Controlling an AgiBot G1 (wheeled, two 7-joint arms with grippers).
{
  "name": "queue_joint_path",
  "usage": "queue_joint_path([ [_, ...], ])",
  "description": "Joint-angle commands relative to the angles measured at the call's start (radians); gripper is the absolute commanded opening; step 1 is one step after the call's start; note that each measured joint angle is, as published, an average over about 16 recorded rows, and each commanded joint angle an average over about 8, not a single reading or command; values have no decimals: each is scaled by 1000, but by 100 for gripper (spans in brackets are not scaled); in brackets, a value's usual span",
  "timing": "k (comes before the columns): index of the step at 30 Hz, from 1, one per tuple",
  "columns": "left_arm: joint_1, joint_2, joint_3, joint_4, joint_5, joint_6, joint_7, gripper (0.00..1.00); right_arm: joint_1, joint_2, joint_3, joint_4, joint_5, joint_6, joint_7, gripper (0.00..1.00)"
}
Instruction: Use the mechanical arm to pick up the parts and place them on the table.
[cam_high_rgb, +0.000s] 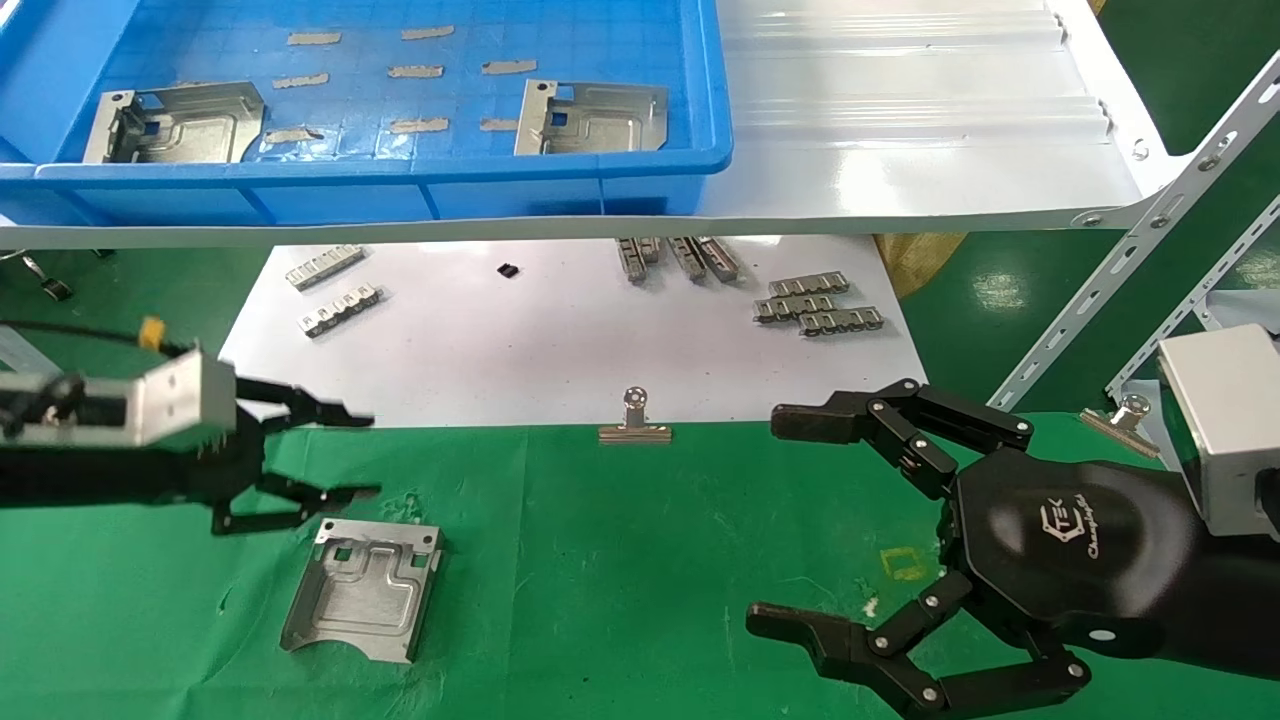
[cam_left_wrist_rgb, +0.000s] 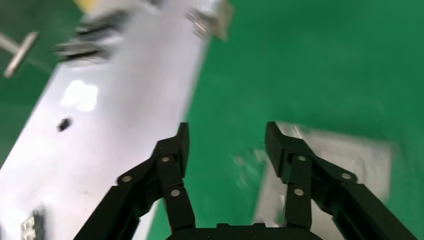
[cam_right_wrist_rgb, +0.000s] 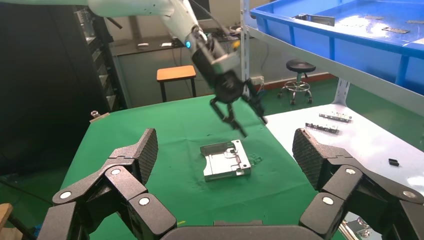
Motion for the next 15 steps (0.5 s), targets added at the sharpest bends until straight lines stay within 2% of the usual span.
queue_joint_path([
  [1, 2, -4, -25, 20, -36, 5, -46, 100, 0, 0, 0, 0, 0, 0, 0, 100],
  [8, 16, -6, -56, 46, -79, 8, -86, 100, 0, 0, 0, 0, 0, 0, 0, 100],
  [15, 50, -20, -72, -25, -98, 3, -116, 100, 0, 0, 0, 0, 0, 0, 0, 100],
])
